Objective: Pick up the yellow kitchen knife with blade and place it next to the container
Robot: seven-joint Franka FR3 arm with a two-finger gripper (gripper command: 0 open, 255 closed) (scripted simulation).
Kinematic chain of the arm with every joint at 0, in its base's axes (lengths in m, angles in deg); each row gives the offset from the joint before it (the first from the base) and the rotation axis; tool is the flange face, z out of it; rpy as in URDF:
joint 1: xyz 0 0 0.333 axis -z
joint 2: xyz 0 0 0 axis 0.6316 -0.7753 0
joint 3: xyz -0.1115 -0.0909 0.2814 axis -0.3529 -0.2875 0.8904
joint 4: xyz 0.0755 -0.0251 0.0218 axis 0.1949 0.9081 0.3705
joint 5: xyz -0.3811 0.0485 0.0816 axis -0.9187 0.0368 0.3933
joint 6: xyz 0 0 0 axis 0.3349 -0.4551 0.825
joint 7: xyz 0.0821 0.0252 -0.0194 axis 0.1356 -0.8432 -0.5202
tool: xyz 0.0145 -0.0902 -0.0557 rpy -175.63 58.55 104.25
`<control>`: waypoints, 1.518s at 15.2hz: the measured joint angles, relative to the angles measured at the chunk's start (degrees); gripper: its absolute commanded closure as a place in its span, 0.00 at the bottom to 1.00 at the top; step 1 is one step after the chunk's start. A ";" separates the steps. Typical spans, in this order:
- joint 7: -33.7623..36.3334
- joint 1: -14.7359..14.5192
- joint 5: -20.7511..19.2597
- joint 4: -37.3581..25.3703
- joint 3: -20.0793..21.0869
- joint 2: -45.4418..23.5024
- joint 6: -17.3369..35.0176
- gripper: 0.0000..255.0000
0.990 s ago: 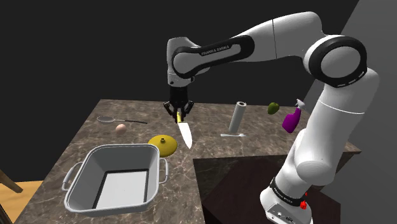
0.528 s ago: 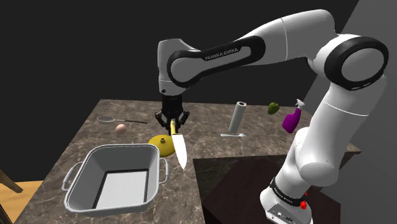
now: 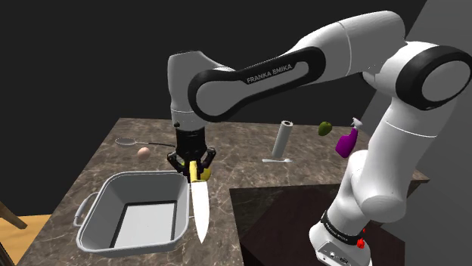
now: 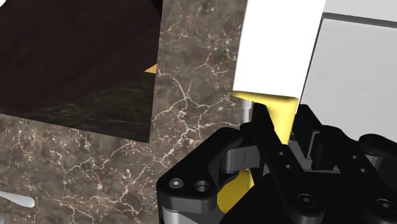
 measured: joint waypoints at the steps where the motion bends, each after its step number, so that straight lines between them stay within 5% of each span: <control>1: 1.13 -0.61 0.15 0.06 0.57 0.07 0.11 1.00; 23: 30.63 -18.75 -6.61 -20.47 10.51 -18.23 0.40 1.00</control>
